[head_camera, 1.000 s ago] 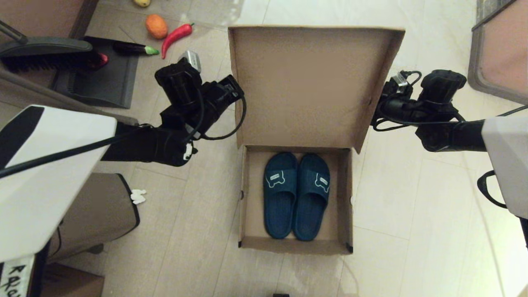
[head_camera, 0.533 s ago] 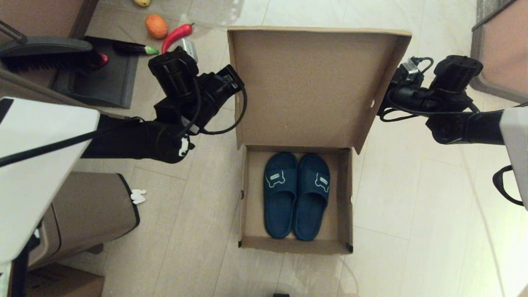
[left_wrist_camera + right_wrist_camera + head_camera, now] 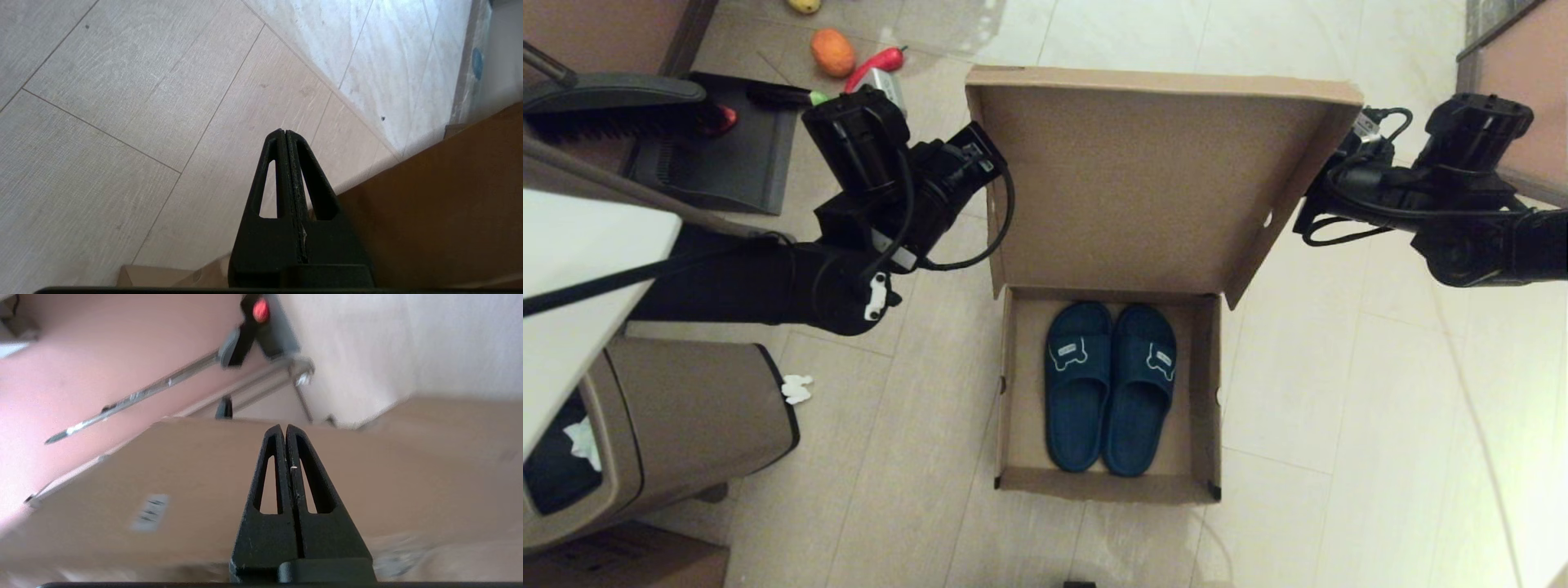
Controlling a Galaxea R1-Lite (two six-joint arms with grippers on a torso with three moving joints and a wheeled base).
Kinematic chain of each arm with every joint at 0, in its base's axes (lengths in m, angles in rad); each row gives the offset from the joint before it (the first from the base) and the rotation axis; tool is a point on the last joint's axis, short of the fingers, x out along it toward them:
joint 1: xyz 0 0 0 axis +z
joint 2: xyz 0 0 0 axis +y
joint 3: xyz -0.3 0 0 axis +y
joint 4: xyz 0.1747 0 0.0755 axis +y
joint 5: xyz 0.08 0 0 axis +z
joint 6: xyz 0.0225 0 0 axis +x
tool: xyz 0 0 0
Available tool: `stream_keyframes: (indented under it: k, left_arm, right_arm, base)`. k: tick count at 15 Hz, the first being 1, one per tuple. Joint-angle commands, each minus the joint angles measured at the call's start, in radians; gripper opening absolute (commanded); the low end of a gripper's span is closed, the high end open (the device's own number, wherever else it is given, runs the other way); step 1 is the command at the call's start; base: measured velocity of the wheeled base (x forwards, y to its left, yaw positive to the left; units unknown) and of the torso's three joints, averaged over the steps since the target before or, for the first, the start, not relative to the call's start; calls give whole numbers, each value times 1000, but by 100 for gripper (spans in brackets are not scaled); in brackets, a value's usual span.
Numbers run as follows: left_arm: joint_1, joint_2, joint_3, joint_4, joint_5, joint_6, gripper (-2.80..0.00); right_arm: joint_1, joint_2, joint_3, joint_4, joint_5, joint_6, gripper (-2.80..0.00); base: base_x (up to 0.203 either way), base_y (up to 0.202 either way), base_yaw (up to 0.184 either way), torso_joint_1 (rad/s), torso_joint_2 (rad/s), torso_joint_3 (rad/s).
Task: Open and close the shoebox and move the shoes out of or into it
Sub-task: Close the shoe box
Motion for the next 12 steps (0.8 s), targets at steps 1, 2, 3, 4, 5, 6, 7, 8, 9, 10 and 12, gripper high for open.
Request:
stream_keyframes:
  k: [1, 2, 3, 4, 5, 6, 7, 8, 9, 10, 12]
  left_arm:
    - [-14, -24, 19, -5, 16, -2, -280]
    - [-21, -30, 31, -5, 22, -2, -280]
    - [-28, -43, 47, -5, 25, -2, -280]
    - [-37, -59, 63, -5, 33, -1, -280]
    - [-45, -72, 83, -5, 56, -1, -280]
    - [-52, -86, 102, -4, 70, 0, -280]
    - [-55, -105, 127, 3, 75, 4, -280]
    - [-56, -124, 169, 8, 77, 10, -280]
    - [-56, -145, 214, 12, 82, 21, -280]
    - [-56, -166, 259, 18, 93, 34, -280]
    - [-56, -231, 344, 67, 114, 76, -280]
  right_arm:
    - [4, -78, 75, -21, 13, 7, -280]
    - [7, -92, 110, -47, 15, 7, -280]
    - [9, -109, 148, -69, 16, 7, -280]
    - [10, -130, 189, -86, 16, 7, -280]
    - [10, -153, 233, -100, 16, 7, -280]
    - [10, -179, 287, -113, 17, 7, -280]
    - [10, -206, 350, -131, 17, 7, -280]
    - [10, -234, 420, -160, 17, 7, -280]
    - [10, -259, 489, -197, 17, 8, -280]
    - [10, -286, 557, -236, 17, 11, -280]
    - [11, -340, 681, -301, 19, 21, -280]
  base:
    - [0, 0, 0, 0, 0, 0]
    - [0, 0, 0, 0, 0, 0]
    - [0, 0, 0, 0, 0, 0]
    - [0, 0, 0, 0, 0, 0]
    - [0, 0, 0, 0, 0, 0]
    - [0, 0, 0, 0, 0, 0]
    - [0, 0, 0, 0, 0, 0]
    - [0, 0, 0, 0, 0, 0]
    - [0, 0, 0, 0, 0, 0]
    - [0, 0, 0, 0, 0, 0]
    - [0, 0, 0, 0, 0, 0]
